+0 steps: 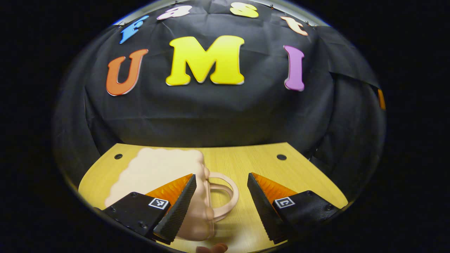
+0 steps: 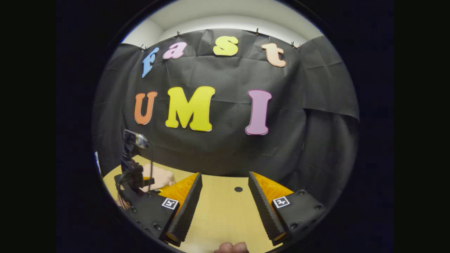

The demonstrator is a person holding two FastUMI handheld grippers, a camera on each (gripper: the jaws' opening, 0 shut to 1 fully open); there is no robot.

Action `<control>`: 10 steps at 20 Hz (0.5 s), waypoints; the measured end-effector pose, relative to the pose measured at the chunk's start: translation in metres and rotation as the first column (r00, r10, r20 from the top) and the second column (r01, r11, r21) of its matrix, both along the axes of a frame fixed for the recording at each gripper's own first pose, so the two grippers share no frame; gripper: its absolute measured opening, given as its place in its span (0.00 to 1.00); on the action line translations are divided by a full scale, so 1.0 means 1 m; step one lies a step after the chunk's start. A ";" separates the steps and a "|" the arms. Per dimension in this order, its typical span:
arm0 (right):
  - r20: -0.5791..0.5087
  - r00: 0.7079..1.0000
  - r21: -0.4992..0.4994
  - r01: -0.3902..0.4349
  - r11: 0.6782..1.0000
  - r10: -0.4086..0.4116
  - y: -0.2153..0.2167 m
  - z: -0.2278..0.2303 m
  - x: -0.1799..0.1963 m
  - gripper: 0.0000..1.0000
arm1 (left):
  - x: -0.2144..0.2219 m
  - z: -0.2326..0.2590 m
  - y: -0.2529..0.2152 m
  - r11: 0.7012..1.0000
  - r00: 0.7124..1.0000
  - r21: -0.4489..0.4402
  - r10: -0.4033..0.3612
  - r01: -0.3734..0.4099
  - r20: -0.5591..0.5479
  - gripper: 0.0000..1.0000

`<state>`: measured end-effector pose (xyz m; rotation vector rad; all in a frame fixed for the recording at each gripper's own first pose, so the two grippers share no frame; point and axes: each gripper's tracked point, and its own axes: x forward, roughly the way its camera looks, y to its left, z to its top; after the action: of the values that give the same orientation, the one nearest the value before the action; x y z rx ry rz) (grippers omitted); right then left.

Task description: First open the suitcase, pack the skin care products into it, and then close the suitcase.

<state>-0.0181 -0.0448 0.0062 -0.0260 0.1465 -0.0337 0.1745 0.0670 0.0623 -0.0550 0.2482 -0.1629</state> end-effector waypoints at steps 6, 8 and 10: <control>0.090 0.994 -0.002 -0.062 0.998 0.062 0.049 0.031 0.023 0.79 | -0.028 0.097 0.054 0.998 0.981 -0.029 0.068 -0.064 0.182 0.93; 0.139 0.988 -0.003 -0.063 0.998 0.063 0.063 0.046 0.028 0.79 | -0.045 0.123 0.068 0.997 0.972 -0.038 0.079 -0.072 0.223 0.93; 0.165 0.984 -0.007 -0.064 0.998 0.065 0.075 0.055 0.030 0.77 | -0.061 0.143 0.075 0.995 0.966 -0.058 0.087 -0.075 0.244 0.93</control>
<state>0.0118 0.0306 0.0609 -0.0292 -0.0199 0.0287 0.1130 0.1425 0.2053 -0.0925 -0.0062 -0.0926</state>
